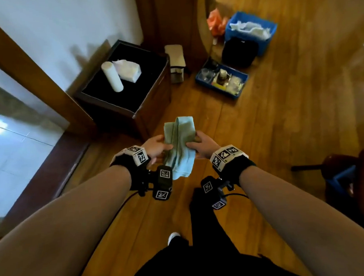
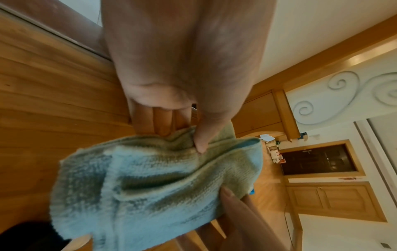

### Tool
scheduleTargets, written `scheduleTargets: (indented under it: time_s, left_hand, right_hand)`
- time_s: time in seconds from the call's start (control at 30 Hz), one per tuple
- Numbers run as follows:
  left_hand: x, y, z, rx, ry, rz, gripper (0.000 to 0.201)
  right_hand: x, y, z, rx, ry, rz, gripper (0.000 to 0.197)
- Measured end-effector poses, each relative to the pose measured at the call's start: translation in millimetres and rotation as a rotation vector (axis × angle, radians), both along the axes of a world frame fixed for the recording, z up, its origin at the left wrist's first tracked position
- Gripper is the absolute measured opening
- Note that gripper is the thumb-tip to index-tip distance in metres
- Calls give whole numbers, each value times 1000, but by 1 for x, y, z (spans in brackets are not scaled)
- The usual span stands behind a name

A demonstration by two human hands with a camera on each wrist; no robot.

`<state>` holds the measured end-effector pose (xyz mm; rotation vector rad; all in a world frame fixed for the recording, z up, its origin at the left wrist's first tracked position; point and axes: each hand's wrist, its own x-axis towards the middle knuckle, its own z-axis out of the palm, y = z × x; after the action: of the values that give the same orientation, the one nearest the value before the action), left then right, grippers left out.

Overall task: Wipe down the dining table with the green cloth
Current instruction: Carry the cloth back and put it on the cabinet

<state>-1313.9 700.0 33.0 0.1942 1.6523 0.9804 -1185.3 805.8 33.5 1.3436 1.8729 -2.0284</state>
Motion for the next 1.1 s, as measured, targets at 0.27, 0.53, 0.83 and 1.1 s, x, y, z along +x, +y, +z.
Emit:
scheduleTargets:
  time_s: [0.27, 0.53, 0.83, 1.1]
  left_hand:
    - [-100, 140, -13, 56, -134, 205, 43]
    - [-207, 245, -28, -46, -96, 327, 55]
    - [-348, 346, -85, -66, -197, 518, 55]
    - [-438, 428, -140, -151, -279, 637, 63]
  right_hand:
    - [-123, 167, -9, 109, -26, 219, 47]
    - [-270, 294, -34, 62, -132, 514, 47]
    - [-443, 396, -104, 263, -306, 615, 49]
    - [-549, 467, -171, 188, -349, 638, 45]
